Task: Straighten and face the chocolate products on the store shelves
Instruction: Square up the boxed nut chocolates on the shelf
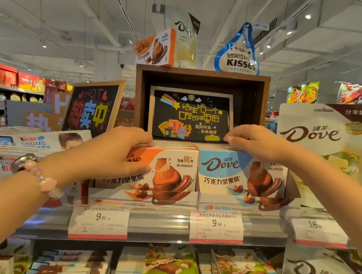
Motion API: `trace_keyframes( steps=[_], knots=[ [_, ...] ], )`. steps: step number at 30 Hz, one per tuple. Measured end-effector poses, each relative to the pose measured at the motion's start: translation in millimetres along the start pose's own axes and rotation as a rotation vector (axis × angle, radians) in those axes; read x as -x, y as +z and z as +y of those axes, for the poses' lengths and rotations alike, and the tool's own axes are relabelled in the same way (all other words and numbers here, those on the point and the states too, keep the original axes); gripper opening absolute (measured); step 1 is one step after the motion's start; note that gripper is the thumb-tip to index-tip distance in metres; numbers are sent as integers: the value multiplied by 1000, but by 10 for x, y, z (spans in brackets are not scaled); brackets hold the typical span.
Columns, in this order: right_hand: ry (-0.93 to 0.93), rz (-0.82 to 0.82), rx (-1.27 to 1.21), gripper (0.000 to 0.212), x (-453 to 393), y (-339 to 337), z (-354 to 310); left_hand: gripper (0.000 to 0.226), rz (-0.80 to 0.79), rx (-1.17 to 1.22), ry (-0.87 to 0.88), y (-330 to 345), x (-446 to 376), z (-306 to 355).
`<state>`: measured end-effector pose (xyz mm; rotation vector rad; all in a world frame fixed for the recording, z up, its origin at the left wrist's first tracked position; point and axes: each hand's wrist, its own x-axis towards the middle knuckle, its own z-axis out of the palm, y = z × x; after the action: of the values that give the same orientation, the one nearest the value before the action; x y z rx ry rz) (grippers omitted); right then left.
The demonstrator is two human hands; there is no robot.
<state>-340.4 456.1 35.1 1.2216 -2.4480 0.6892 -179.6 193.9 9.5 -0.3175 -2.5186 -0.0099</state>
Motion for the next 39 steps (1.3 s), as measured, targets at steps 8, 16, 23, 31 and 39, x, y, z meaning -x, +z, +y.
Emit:
trace_keyframes(
  steps=[8,16,23,31,39],
  knots=[
    [198,-312,-25,27,-285,41,-112,29,-4,-19,17,-11,2,-6],
    [146,-108,-41,43,-208,71,-80,29,-43,145,-91,-91,-41,47],
    [6,214,185,41,-133,-56,-106,35,-197,129,-294,-157,-397,85],
    [-99,515,93,37,-125,-290,-206,56,-220,127,-322,-57,-474,60],
    [-197,654,116,43,-122,-380,-370,62,-298,125,-307,-74,-511,46]
  ],
)
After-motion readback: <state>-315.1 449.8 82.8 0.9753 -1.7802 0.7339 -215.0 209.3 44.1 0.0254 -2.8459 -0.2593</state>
